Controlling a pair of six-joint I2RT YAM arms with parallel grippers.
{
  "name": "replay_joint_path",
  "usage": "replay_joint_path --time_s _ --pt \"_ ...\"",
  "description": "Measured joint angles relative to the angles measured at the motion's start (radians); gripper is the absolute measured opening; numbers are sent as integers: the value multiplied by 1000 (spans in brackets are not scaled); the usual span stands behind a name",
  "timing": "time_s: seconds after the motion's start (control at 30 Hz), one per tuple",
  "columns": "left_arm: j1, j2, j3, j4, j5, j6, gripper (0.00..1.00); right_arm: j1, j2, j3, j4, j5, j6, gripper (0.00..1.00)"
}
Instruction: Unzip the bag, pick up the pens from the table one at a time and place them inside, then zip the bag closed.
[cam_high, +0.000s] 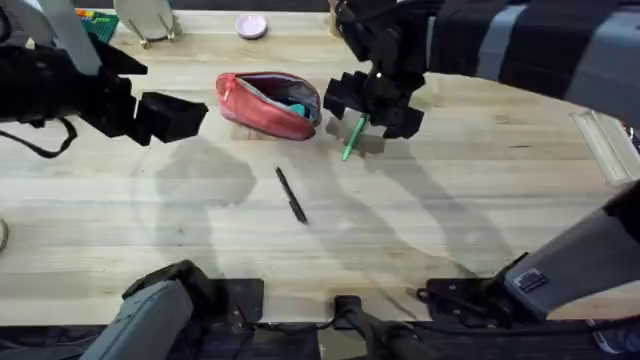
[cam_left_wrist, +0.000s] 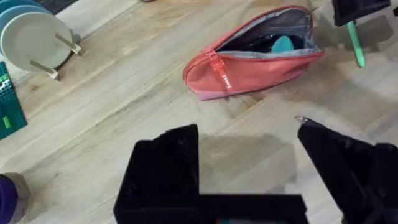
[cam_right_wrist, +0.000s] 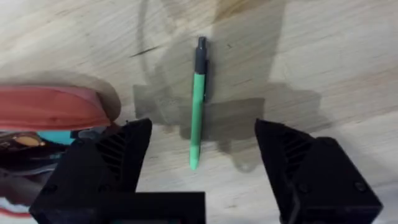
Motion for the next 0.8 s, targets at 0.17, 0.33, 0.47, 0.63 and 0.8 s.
replay_joint_path --time_s 0.17,0.33,0.47,0.63,0.8 --pt "0 0 0 0 0 0 993 10 31 0 7 0 14 993" --pt "0 0 0 0 0 0 993 33 92 0 12 -9 20 993" --pt "0 0 0 0 0 0 993 36 92 0 11 -7 24 964" --pt "0 0 0 -1 0 0 993 35 94 0 2 -2 28 875" --pt "0 0 0 0 0 0 993 33 94 0 -7 5 29 716"
